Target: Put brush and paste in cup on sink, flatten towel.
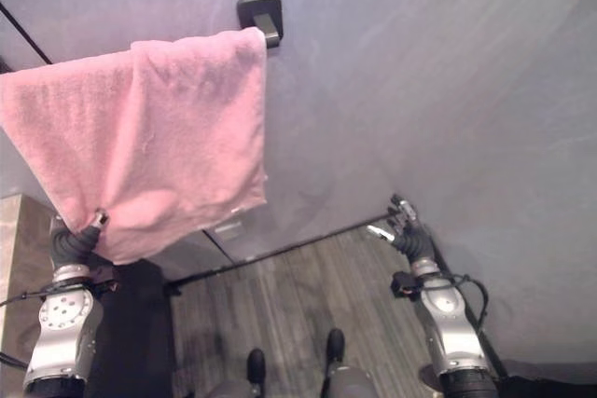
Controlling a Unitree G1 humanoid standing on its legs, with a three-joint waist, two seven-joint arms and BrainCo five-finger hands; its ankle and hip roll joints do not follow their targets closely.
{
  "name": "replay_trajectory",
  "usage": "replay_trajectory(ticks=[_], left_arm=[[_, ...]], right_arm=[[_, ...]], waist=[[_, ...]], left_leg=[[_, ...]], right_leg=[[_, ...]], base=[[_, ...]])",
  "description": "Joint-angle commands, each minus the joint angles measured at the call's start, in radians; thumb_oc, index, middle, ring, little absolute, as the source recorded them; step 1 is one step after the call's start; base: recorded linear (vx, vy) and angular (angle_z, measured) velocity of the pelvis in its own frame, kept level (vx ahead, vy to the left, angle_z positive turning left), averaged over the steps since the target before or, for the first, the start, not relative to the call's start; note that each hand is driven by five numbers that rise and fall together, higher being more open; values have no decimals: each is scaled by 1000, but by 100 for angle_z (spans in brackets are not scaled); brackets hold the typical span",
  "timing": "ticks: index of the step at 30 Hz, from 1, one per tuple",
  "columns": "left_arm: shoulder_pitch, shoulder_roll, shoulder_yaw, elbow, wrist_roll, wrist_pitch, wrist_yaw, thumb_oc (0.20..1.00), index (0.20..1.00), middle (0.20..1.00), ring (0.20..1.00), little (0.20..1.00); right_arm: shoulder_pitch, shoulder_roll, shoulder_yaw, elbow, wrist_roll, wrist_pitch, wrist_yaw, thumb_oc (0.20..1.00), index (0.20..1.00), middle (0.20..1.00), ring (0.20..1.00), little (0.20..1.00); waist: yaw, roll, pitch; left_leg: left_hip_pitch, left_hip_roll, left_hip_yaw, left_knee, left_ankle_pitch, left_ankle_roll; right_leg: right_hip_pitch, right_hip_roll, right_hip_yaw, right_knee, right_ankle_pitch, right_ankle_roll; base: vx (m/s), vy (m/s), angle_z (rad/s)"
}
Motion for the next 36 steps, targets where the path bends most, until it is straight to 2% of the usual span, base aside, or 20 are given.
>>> replay_trajectory(ticks=[1,2,3,4,14,23,25,31,36], left_arm=[[25,64,62,-21,3,-42,29,200,200,200,200,200],[23,66,61,-21,3,-42,28,200,200,200,200,200],[22,66,60,-20,3,-42,27,721,721,721,721,721],[19,67,51,-18,1,-38,20,1000,1000,1000,1000,1000],[17,77,25,2,21,-25,0,1000,1000,1000,1000,1000],[33,77,19,-9,5,-26,-7,1000,1000,1000,1000,1000],[47,50,20,-38,-31,-38,-4,1000,1000,1000,1000,1000],[67,-24,-4,-71,-82,-51,-5,1000,1000,1000,1000,1000],[101,-107,-80,-80,-96,-45,-43,1000,1000,1000,1000,1000]], right_arm=[[-21,17,-11,-38,-14,-27,3,1000,1000,1000,1000,1000],[-22,16,-12,-38,-14,-27,2,1000,1000,1000,1000,1000],[-23,15,-13,-38,-14,-27,2,1000,1000,1000,1000,1000],[-27,12,-14,-39,-15,-26,0,1000,1000,1000,1000,1000],[-32,10,-16,-39,-15,-26,-2,1000,1000,1000,1000,1000],[-35,-5,-16,-53,-2,-22,-1,1000,1000,1000,1000,1000],[-44,-11,-20,-58,2,-23,-4,1000,1000,1000,1000,1000],[-37,-9,-29,-66,7,-32,-12,1000,1000,1000,1000,1000],[1,-4,-74,-77,9,-45,-34,1000,1000,1000,1000,1000]], waist=[[7,-61,-59],[6,-61,-59],[6,-61,-59],[5,-61,-58],[2,-55,-58],[0,-31,-79],[0,-17,-92],[-2,-3,-107],[-7,2,-113]], left_leg=[[-72,-17,40,127,-148,19],[-74,-17,40,127,-148,19],[-75,-17,39,127,-148,18],[-78,-15,40,127,-146,17],[-80,-12,41,130,-147,15],[-50,-3,43,145,-163,8],[-31,3,44,156,-175,5],[-8,11,40,174,-191,3],[6,20,31,184,-198,-4]], right_leg=[[-31,-165,2,86,-126,135],[-32,-166,2,87,-126,135],[-32,-166,1,88,-126,135],[-34,-166,1,88,-126,135],[-33,-165,-1,90,-131,134],[0,-160,-6,99,-155,125],[23,-152,-5,101,-170,116],[50,-140,4,101,-186,104],[77,-122,7,98,-207,91]], base=[[0,0,0],[0,0,0],[0,0,0],[0,0,0],[1,-3,0],[13,-31,0],[29,-84,-4],[19,-58,-7],[9,-71,-3]])
